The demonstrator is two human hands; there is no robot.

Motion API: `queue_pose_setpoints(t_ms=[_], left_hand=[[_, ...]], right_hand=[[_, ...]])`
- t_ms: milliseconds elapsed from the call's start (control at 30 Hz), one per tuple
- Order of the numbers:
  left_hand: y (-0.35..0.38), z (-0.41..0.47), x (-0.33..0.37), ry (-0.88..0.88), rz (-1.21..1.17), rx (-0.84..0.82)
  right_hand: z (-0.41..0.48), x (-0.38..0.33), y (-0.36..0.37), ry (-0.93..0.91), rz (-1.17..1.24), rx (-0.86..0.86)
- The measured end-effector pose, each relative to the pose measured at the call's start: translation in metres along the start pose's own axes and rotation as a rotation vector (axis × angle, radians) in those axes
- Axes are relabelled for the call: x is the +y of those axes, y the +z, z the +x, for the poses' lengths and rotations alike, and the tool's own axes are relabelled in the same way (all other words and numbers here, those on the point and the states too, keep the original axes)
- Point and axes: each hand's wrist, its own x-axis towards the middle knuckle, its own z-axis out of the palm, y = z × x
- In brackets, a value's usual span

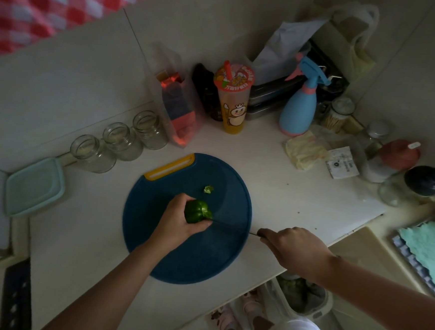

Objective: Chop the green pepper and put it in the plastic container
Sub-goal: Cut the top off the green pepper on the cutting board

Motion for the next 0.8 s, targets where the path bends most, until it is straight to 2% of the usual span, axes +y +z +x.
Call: queue_pose_setpoints(t_ms=[500,800], left_hand=[[-0.013,0.020,0.014,-0.067,0.146,-0.179],[-0.006,0.020,0.019,-0.114,0.150,-0.091]], right_hand=[[0.003,-0.008,0.008,0.108,-0.026,-0.045],[0.003,-0.025,0.017,0.178,0.061,-0.032]])
